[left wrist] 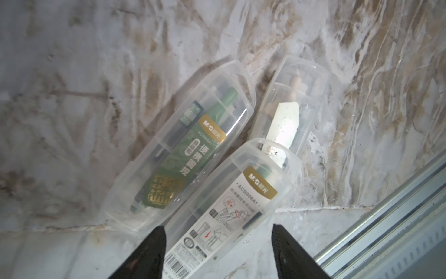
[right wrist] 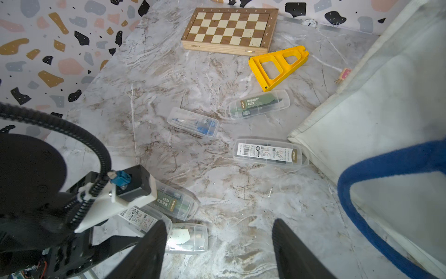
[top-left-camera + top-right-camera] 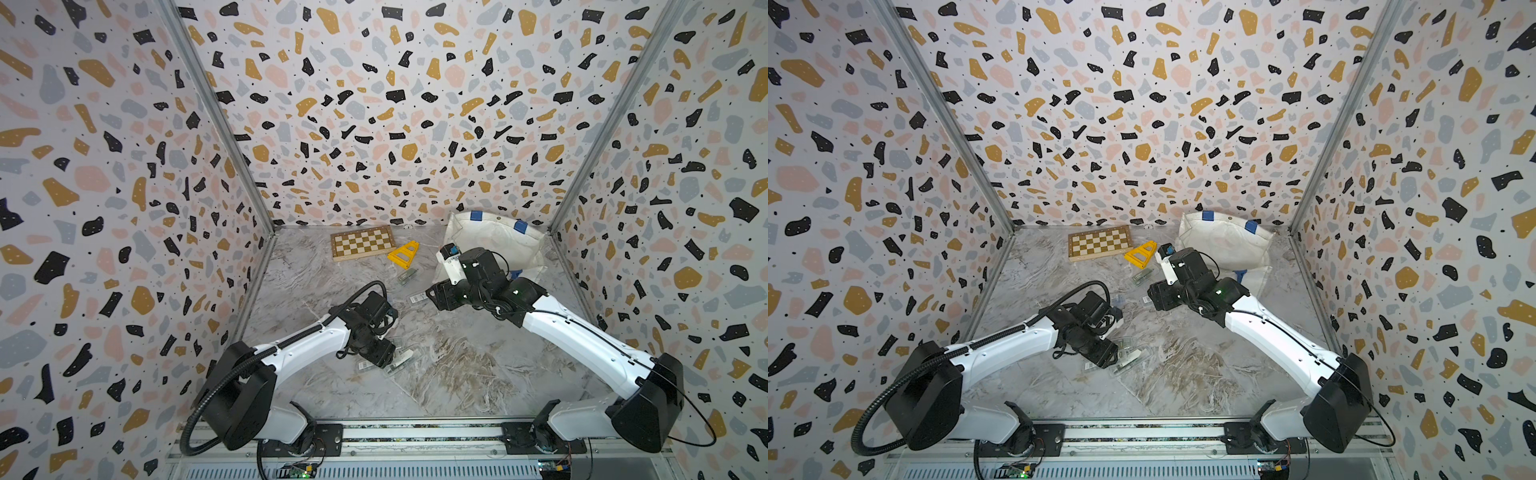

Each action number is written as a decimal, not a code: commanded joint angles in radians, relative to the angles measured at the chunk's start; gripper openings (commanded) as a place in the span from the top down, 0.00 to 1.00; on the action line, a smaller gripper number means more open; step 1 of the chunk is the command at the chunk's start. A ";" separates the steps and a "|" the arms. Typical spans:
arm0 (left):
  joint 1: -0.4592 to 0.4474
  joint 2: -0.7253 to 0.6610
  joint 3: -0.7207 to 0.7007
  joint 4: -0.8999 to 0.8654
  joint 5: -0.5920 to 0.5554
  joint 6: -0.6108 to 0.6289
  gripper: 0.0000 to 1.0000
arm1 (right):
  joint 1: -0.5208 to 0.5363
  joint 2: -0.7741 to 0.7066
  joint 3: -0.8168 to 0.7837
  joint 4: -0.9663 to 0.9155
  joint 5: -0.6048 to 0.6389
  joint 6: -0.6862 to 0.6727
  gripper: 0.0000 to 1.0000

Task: Put the compass set into the canvas bag
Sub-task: Pick up the compass set at the center of the board.

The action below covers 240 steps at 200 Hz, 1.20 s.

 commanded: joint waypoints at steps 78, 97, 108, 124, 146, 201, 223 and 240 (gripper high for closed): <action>-0.038 0.167 0.073 -0.006 -0.032 0.013 0.31 | 0.001 -0.073 -0.090 0.084 -0.049 0.016 0.28; -0.038 0.188 0.092 -0.009 -0.049 0.004 0.36 | 0.001 -0.069 -0.093 0.089 -0.050 0.014 0.28; -0.036 0.188 0.100 -0.002 -0.051 0.002 0.39 | 0.001 -0.068 -0.094 0.092 -0.052 0.014 0.28; -0.036 0.184 0.109 0.002 -0.049 -0.012 0.43 | 0.001 -0.068 -0.095 0.096 -0.056 0.012 0.28; -0.036 0.177 0.104 0.005 -0.066 -0.028 0.47 | 0.001 -0.069 -0.099 0.101 -0.058 0.014 0.28; -0.036 0.124 0.073 0.001 -0.112 -0.058 0.64 | 0.001 -0.078 -0.115 0.117 -0.065 0.014 0.28; -0.036 0.118 0.080 -0.012 -0.143 -0.061 0.70 | 0.001 -0.075 -0.111 0.119 -0.076 0.017 0.28; -0.036 0.095 0.080 -0.013 -0.153 -0.061 0.74 | 0.001 -0.081 -0.108 0.119 -0.084 0.017 0.28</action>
